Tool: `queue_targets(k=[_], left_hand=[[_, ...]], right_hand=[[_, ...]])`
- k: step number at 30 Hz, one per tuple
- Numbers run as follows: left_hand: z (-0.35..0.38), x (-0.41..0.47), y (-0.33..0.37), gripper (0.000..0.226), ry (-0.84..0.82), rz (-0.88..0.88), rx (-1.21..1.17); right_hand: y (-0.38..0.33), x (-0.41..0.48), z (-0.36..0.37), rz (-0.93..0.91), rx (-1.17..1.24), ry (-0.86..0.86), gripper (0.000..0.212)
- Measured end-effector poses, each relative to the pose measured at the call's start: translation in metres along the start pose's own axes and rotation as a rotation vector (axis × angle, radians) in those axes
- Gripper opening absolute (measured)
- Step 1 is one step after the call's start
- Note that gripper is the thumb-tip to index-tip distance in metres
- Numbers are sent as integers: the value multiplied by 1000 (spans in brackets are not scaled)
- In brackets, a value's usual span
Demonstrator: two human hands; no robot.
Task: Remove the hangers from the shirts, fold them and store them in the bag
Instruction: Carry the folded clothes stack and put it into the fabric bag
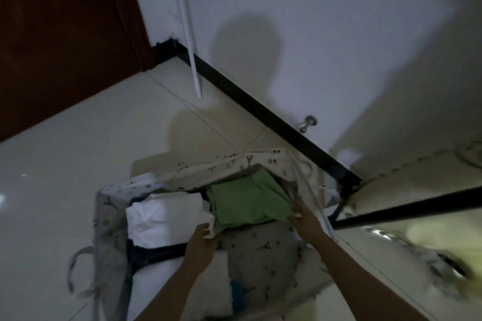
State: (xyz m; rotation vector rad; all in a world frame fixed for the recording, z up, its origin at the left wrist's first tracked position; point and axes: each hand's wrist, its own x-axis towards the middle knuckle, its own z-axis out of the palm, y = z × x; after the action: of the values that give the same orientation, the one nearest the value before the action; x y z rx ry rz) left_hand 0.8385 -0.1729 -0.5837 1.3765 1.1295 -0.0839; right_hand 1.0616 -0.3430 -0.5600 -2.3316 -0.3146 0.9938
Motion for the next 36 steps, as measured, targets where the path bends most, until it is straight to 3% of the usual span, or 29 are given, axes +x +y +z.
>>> queue_targets(k=[2, 4, 10, 17, 25, 31, 36], left_hand=[[-25, -57, 28, 28, 51, 34, -22], [-49, -121, 67, 25, -4, 46, -65], [-121, -336, 185, 16, -122, 60, 75], [-147, -507, 262, 14, -212, 80, 221], [-54, -565, 302, 12, -567, 277, 493], [105, -651, 312, 12, -859, 556, 676], [230, -759, 251, 11, -1037, 591, 714]], right_hand=[[-33, -63, -23, 31, 91, 1, 39], [-70, -138, -49, 62, 237, 4, 19], [-156, -387, -132, 26, 363, -37, 24], [-185, -586, -200, 102, 524, 108, 24], [-105, -716, -232, 159, 804, 530, 21], [-7, -831, -214, 304, 947, 761, 19], [99, -976, -210, 448, 950, 1015, 17]])
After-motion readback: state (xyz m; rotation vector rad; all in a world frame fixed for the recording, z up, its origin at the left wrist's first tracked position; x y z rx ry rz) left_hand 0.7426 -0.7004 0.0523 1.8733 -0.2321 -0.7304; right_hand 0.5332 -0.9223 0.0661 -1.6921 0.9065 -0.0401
